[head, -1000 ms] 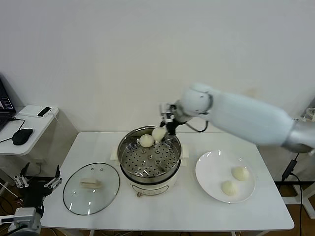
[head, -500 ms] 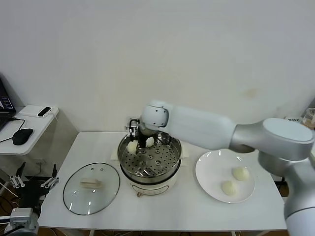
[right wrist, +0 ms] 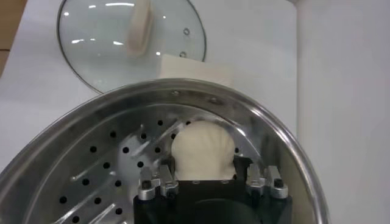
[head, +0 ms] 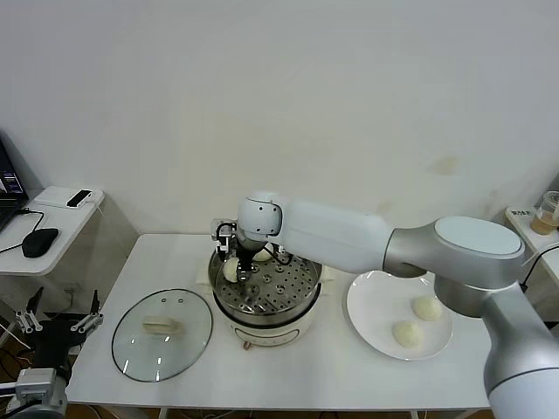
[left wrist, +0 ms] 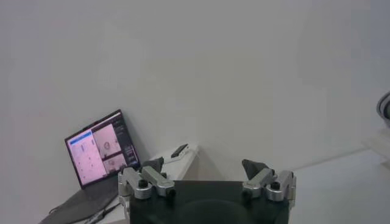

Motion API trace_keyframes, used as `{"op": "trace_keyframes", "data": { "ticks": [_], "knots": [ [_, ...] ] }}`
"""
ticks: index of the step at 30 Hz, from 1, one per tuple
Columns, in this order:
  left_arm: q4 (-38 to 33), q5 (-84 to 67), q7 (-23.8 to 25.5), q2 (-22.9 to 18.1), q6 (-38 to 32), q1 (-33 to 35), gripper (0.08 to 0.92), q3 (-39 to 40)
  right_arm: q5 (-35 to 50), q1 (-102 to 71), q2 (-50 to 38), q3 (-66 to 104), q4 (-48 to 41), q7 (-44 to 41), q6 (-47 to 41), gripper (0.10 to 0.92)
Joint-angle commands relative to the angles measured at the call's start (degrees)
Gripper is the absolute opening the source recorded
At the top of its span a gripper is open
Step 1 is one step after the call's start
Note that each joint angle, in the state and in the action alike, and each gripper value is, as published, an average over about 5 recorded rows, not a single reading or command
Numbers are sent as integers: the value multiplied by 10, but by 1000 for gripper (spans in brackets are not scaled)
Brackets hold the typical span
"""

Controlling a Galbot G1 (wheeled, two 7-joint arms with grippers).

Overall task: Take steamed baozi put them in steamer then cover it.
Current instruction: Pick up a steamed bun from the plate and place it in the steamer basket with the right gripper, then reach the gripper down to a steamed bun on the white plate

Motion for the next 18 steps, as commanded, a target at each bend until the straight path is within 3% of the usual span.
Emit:
{"op": "trace_keyframes", "data": {
  "ticks": [1, 4, 12, 18],
  "knots": [
    [0, 0, 0, -1, 1, 1, 823, 0, -2, -1, 8, -5, 0, -6, -4, 602],
    [-1, 0, 0, -1, 1, 1, 823, 0, -1, 8, -6, -5, 17, -15, -3, 624],
    [-4, -2, 1, -1, 4, 1, 823, 1, 1, 65, -96, 10, 108, -67, 3, 807],
    [-5, -4, 2, 6, 7, -1, 823, 5, -42, 120, -222, 19, 188, -136, 50, 822]
  ]
}}
